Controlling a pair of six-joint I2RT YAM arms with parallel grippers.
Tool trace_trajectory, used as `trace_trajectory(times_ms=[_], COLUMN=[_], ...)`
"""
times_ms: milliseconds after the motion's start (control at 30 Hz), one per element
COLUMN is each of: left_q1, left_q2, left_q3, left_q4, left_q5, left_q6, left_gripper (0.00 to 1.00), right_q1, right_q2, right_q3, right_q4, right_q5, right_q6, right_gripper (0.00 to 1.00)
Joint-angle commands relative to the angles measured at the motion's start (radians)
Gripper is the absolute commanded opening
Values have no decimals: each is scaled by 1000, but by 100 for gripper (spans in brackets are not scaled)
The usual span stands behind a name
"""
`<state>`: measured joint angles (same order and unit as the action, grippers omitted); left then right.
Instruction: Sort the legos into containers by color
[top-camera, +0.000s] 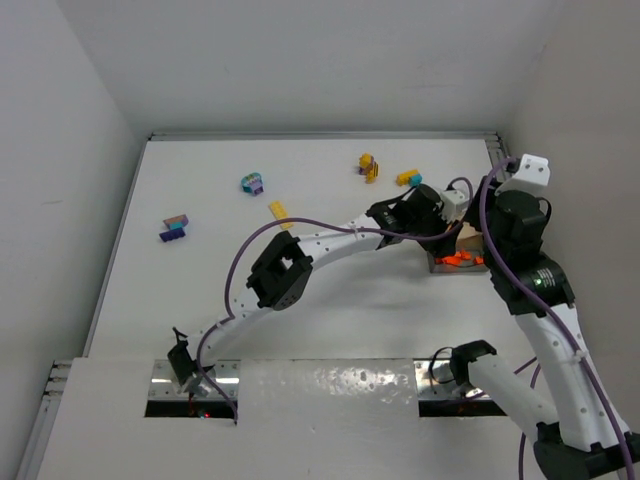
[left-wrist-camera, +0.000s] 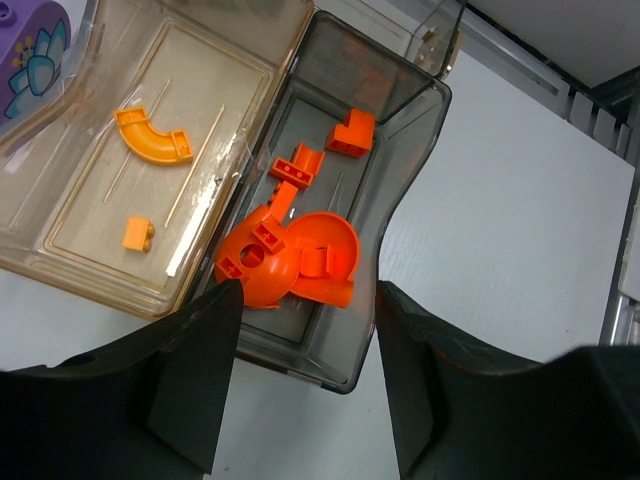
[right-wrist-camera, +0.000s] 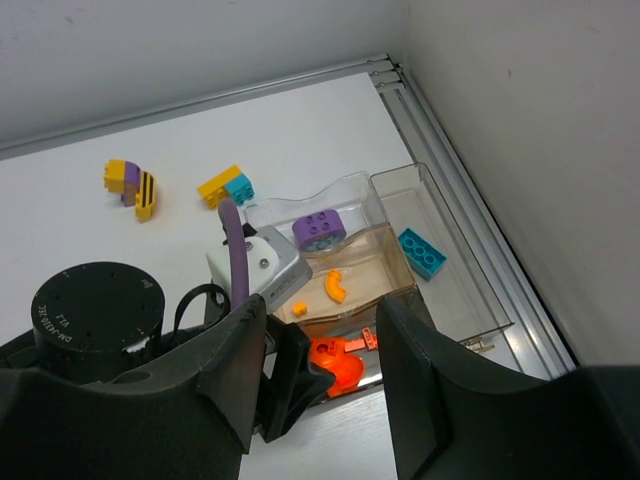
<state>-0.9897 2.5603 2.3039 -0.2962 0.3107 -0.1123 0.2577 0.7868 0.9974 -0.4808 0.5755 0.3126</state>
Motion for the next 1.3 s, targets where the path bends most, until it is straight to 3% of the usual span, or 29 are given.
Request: trace_trajectory(times_ms=[0,100,267,367,467,667,800,933,967,1133,1267], left_q1=[-20,-10,29,92,153,178,235,452,555,807,1038], left_q2=[-43,-55,-133,-245,-402,-606,-704,-833,-854,-962,-985], left_q3=[37,49,35,-108,-284,-402,-591,-719,-730,-742,-759], left_q4=[17,-17,-167,-236,-219,-279,-316,-365,-374,-402,-420], left_q5=[7,1,-33,-90,-90,-180,-268,-211,-211,-367,-407], left_q6=[26,31,167,290,344,428,406,260,250,270,243], left_gripper=[54,49,28,17,17,21,22,22,22,24,29], right_q1=[6,5,6,6,6,5,6,6,6,6,8], right_q2=[26,41,81,115,150,224,293,357,368,439,482], right_q3=[41,66,128,148,147,136,187,221,221,178,153], right_q4=[47,51,79,134,178,284,308,300,295,311,318], right_q5=[-20,-32,-57,-85,-120,-183,-253,-324,-338,-434,-473], right_q6=[-12,-13,-9,-9,-9,14,13,0,-1,28,54], right_gripper=[48,48,49,49,48,49,50,52,53,52,48])
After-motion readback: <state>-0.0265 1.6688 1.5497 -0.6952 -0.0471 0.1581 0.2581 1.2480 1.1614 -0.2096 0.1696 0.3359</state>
